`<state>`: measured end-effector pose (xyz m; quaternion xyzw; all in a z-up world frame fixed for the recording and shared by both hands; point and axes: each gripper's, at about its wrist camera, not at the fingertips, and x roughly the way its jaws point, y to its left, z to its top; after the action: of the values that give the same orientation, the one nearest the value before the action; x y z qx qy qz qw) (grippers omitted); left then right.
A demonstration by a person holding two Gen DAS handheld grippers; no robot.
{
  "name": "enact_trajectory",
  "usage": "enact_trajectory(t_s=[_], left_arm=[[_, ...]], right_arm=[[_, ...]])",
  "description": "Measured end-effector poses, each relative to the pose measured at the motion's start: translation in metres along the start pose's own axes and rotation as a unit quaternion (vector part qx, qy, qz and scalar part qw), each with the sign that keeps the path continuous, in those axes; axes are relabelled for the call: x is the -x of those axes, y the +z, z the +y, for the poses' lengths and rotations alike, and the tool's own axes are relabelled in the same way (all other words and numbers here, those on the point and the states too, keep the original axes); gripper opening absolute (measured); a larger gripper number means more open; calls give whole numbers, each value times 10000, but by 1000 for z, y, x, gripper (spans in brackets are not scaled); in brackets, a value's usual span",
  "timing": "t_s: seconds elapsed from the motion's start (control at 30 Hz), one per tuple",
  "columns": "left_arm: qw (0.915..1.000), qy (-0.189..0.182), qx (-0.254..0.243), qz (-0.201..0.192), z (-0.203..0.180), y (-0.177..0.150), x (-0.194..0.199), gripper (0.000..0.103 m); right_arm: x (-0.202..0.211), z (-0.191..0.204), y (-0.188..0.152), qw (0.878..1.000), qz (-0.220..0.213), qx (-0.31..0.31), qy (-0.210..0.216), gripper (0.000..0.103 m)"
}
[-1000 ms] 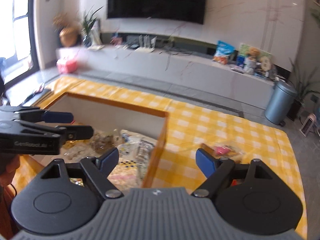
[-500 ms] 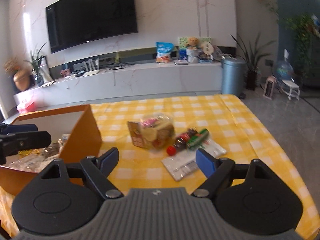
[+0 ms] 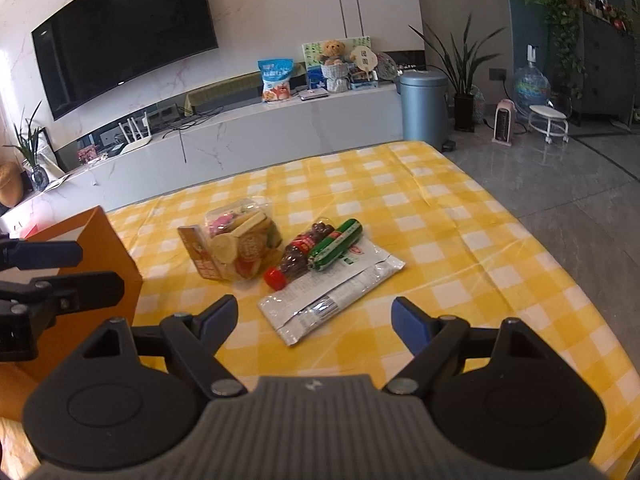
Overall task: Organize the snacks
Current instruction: 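Move both empty tools back over the remaining snacks on the table, then grasp the mixed vegetable-chip bag with the left tool and lift it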
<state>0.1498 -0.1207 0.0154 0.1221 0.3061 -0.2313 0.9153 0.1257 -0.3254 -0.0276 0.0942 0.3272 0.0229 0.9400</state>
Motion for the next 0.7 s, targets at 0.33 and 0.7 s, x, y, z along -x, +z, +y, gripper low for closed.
enact_trajectory(t_s=[0.33,0.7], left_arm=[[9981,-30,29,611,17,28,-72,88],[9900,123,-253,1382,18,52,-132,89]], right_arm=[[-58,-13,26,9976,446,-453,-260,82],[-93,-22,28,9922,976,-693,-336,82]])
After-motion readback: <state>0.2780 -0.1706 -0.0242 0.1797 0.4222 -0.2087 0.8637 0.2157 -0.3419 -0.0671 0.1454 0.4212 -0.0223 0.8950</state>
